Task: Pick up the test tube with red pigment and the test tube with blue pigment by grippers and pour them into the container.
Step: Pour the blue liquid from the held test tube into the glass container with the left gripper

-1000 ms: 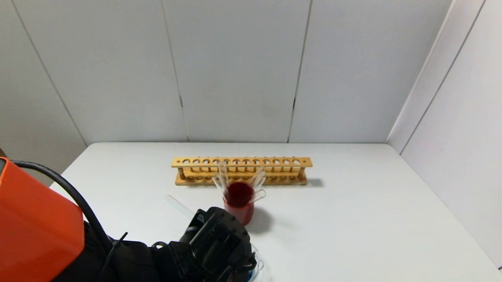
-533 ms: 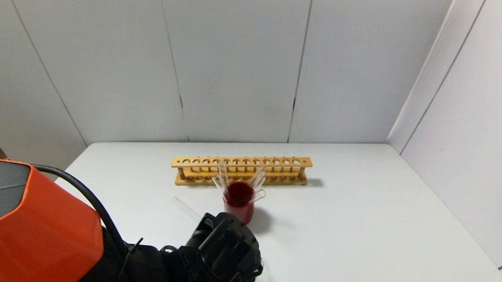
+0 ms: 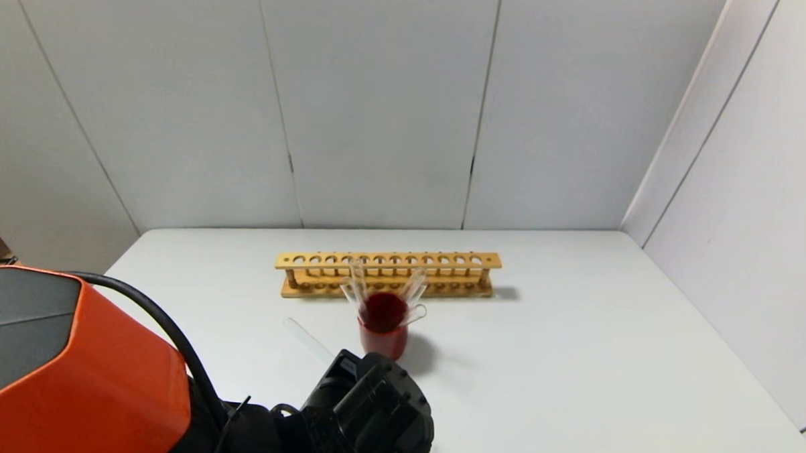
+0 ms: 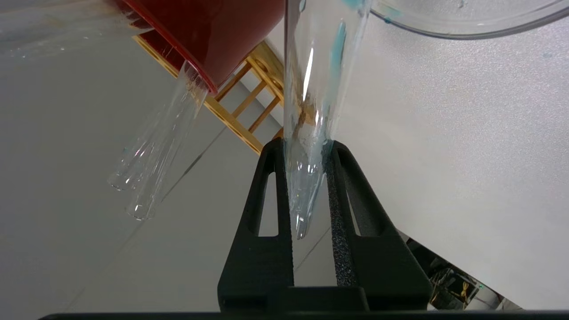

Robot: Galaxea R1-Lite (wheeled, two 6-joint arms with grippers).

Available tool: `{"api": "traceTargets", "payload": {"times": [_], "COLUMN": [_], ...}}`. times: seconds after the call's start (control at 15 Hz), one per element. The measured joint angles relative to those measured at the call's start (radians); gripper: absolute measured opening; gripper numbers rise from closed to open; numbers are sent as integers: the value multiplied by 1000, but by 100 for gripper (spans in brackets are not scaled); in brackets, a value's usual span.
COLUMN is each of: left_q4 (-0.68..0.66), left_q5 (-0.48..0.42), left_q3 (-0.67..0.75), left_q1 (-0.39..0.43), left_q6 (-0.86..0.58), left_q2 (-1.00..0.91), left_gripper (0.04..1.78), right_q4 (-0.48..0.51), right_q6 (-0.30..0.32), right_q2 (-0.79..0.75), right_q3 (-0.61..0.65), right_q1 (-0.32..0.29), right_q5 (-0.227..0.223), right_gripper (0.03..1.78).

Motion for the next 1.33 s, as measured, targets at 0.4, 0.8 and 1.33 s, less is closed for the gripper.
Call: {"api": "traceTargets", "payload": {"times": [0.4,0.8,1.33], "left_q4": [0,0,0], "left_q5": [8,17,26], "left_q3": [-5,-20,-13], "left_q1": [-5,-5,-8], "left_q6": [27,44,77], "left_q2": [4,-3,-12], "left_gripper": [30,30,30], "right_q4": [0,0,0], "right_q6": [0,0,0], "right_q2": [0,0,0], "right_q3": [0,0,0], "right_q1": [0,0,0], "right_q5": [0,0,0], "right_gripper": [174,174,174]}}
